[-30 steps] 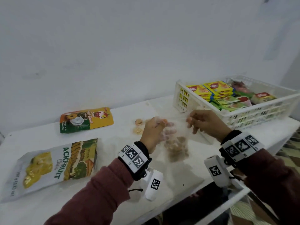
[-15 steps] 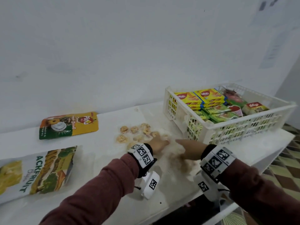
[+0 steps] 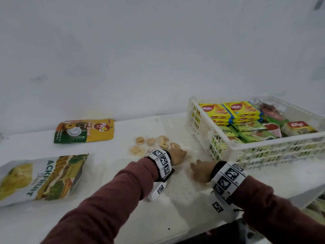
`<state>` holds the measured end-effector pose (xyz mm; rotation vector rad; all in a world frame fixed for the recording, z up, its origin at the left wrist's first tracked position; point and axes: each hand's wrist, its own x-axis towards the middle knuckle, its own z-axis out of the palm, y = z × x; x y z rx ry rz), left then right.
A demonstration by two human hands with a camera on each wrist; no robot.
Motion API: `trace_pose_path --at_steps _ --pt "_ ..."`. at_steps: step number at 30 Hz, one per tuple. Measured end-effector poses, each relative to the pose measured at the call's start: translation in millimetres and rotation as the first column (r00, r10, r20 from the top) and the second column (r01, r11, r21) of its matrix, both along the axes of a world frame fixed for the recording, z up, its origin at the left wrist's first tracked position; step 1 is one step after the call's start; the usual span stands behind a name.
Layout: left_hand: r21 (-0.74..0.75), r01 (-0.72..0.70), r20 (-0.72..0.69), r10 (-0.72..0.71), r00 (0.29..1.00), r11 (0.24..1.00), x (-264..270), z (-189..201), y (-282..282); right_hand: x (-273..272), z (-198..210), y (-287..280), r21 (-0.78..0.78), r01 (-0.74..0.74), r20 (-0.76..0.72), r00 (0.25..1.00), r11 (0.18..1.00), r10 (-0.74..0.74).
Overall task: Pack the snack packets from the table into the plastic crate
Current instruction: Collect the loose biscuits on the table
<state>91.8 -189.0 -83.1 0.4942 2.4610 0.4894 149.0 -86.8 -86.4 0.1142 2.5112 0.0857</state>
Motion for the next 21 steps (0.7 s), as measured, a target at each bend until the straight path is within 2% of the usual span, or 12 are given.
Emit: trace_pose_path --at_steps 5,8,11,15,19,21 --pt "-0.195 0.166 -0.054 -0.179 0.982 0.967 -2.7 4.5 1.1 0.4 -3.3 -2.4 0.063 -0.025 0.003 1.000 0.998 0.025" --pt "-0.147 0.162 -0.079 -0.175 0.981 0.976 -7.1 6.0 -3.2 0.5 3.9 -4.1 0.073 -0.073 0.035 0.997 0.995 0.071" --pt "-0.020 0.122 -0.116 -0.123 0.985 0.992 -6.5 15.8 -17.2 -4.0 14.8 -6.9 0.029 -0.132 0.010 0.991 0.991 0.132" --pt "0.122 0.028 -0.216 -0.001 0.976 0.992 -5.2 42.4 -65.9 -13.3 38.4 -25.0 -0.028 -0.217 -0.186 0.960 0.976 0.208" --pt "0.125 -0.170 -0.280 0.200 0.939 0.977 -3.0 62.1 -145.6 -28.8 52.4 -68.6 -0.184 -0.386 -0.352 0.885 0.904 0.306" --pt "0.057 -0.285 -0.308 0.288 0.907 0.957 -0.4 61.8 -186.6 -36.1 47.8 -97.7 -0.227 -0.499 -0.411 0.828 0.836 0.382"
